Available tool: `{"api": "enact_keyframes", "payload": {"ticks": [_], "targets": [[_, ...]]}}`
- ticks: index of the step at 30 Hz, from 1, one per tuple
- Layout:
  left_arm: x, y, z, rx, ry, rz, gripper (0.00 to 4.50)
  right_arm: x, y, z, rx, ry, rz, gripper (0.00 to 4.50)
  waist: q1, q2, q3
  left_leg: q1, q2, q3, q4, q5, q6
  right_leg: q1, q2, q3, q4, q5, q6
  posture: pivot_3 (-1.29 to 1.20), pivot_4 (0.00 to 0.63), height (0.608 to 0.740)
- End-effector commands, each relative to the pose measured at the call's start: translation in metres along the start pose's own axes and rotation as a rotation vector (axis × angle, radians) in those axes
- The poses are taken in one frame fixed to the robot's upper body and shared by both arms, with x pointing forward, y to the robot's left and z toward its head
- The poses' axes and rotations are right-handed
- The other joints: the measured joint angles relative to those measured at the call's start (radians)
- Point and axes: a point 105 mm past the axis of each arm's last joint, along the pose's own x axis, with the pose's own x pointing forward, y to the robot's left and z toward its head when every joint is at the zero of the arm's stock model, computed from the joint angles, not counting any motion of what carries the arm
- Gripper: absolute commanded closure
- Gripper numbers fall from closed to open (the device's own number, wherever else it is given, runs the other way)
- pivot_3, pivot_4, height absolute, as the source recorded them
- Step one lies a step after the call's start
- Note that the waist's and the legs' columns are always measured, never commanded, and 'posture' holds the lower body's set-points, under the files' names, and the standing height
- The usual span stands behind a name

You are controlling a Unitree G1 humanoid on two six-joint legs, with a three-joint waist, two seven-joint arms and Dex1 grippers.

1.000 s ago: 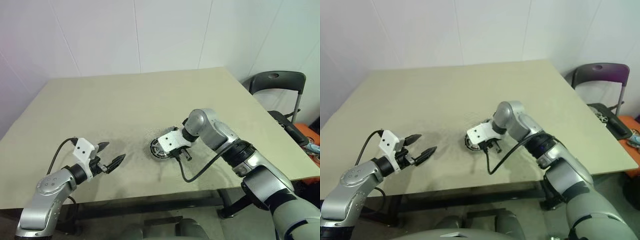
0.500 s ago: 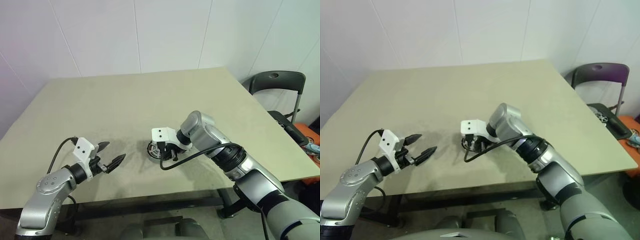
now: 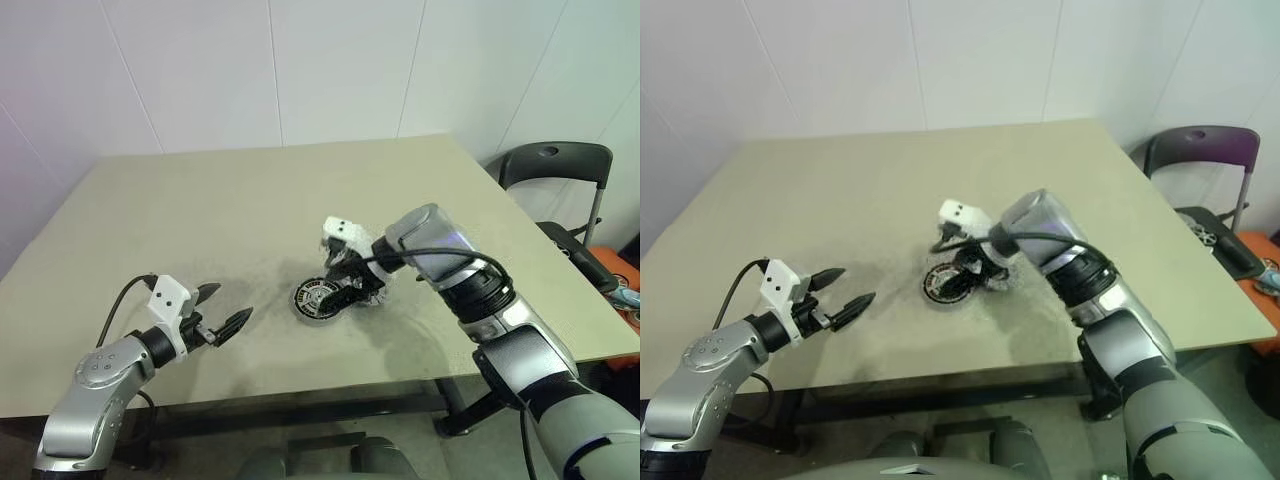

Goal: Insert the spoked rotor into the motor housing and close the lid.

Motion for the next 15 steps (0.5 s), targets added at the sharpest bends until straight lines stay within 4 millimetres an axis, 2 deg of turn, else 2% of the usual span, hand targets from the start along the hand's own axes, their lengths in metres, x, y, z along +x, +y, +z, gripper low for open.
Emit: {"api": "enact_keyframes", "payload": {"ticks": [1,3,11,15], "targets": [[0.003,-0.001,0.011,0.036,-0.032,-0.017,0.0,-0.015,-0.004,0.001,0.137,-0.075,-0.002,0.04,0.0,0.0,0.0,0.0,0.0,0.0,0.0,0.0,0.0,0.0,0.0,0.0,0.0,0.0,0.0,0.0,0.0,0.74],[0.004,-0.001,0.01,0.037,-0.03,-0.024,0.0,-0.018,-0.008,-0.005,0.181,-0.086,-0.01,0.04,-0.001,0.0,0.0,0.0,0.0,0.0,-0.001,0.0,0.0,-0.001,0.0,0.0,0.0,0.0,0.0,0.0,0.0,0.74],[0.005,0.0,0.011,0.038,-0.026,-0.033,0.0,-0.039,-0.034,-0.026,0.56,-0.2,-0.01,0.04,-0.002,0.0,0.0,-0.001,0.0,0.001,-0.001,0.0,0.0,-0.001,0.0,0.0,0.0,0.0,0.0,0.0,0.0,0.74],[0.005,0.0,0.011,0.036,-0.026,-0.034,0.0,-0.038,-0.04,-0.048,0.646,-0.173,-0.029,0.04,-0.002,0.0,0.0,-0.001,0.0,0.001,-0.001,0.0,0.0,-0.001,0.0,0.0,-0.001,0.0,0.0,0.0,0.0,0.74]]}}
